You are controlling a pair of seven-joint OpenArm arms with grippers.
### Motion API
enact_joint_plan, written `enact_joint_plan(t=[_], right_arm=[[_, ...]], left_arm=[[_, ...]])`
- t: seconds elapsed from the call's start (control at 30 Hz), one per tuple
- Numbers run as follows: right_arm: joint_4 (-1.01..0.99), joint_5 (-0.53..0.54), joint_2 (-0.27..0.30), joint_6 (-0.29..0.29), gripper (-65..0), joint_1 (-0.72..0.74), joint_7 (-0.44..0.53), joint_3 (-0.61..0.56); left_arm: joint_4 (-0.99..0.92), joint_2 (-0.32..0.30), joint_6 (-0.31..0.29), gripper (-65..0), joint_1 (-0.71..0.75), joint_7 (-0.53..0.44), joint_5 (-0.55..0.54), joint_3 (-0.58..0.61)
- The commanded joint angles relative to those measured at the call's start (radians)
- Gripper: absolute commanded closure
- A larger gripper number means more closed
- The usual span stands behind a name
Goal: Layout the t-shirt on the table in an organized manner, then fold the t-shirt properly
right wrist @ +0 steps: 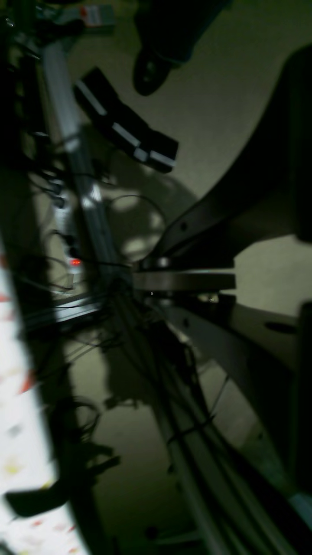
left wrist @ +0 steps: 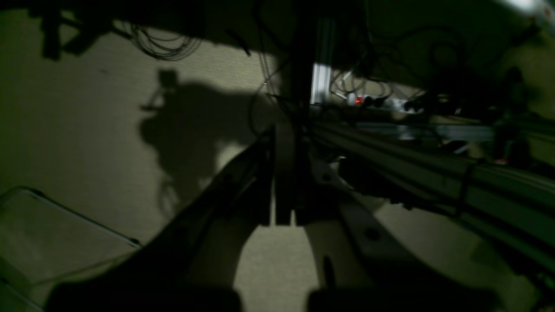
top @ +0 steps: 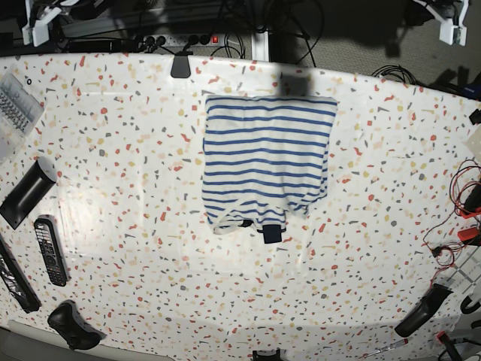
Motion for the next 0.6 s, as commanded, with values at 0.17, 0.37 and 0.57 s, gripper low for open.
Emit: enact_joint_plan(t=[0.17,0.37,0.57], right_arm=[[-0.074,-0.071,0.008,0.009,0.0,-0.009,0.011,-0.107],[-0.211,-0.127,0.055,0.009,0.0,-0.009,0.018,-0.208],[-0.462,-0.224,0.122,0.009,0.0,-0.003,0.107,-0.305]], left_arm=[[-0.306,-0.039,-0.085,0.0,-0.058,-0.011,-0.004,-0.005],[-0.653,-0.118,-0.086,0.0,-0.164,-0.043,-0.043,-0.005],[-0.904,-0.145,-0.137,0.0,-0.260,-0.190,0.001,-0.005]])
